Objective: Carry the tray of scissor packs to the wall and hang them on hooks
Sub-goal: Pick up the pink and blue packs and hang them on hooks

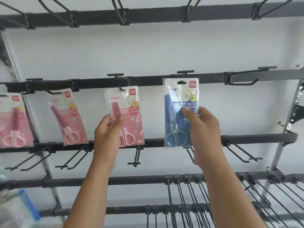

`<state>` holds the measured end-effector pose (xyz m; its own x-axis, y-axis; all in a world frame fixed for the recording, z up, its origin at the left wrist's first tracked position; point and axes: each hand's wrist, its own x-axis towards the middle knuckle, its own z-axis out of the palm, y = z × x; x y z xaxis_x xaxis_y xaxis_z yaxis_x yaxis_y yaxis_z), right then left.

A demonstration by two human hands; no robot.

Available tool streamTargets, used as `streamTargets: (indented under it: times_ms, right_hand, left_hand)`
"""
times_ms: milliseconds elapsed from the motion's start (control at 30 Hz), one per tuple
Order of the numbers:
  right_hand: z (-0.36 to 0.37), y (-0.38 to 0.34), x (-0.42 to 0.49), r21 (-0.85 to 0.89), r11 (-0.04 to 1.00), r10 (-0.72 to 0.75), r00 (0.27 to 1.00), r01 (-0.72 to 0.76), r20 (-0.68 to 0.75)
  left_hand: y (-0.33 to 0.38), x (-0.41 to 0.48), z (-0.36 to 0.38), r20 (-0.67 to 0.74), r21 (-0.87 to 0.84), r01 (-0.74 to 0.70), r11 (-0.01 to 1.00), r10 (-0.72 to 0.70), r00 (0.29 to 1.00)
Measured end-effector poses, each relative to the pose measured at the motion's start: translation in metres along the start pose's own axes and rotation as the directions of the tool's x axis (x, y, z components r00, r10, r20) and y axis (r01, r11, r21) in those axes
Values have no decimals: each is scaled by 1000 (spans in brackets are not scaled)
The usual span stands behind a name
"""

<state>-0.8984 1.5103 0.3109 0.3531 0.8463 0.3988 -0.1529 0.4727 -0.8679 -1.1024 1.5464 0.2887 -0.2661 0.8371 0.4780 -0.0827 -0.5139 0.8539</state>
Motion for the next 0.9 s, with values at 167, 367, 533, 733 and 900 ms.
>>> streamTargets:
  times_ms: [167, 367, 533, 733, 900]
  right_hand:
    - [-3, 5, 7, -23, 998, 57, 998, -57, 5]
    - [-7, 0, 9, -44, 997, 58, 998, -57, 25]
    - [-10, -3, 11, -103, 993, 63, 996, -56, 64]
    - [-12, -10, 14, -119, 992, 58, 995, -48, 81]
    - [-12, -10, 21, -209, 977, 55, 994, -34, 93]
  left_hand:
    - [-2, 1, 1, -21, 7, 15, 1000, -15, 1000]
    - [-5, 3, -3, -36, 49, 9, 999, -7, 999]
    - [-5, 1, -2, -53, 69, 9, 998, -6, 999]
    - [-3, -1, -3, -96, 98, 5, 995, 4, 995]
    - [-2, -4, -8, -152, 153, -40, 987, 63, 986]
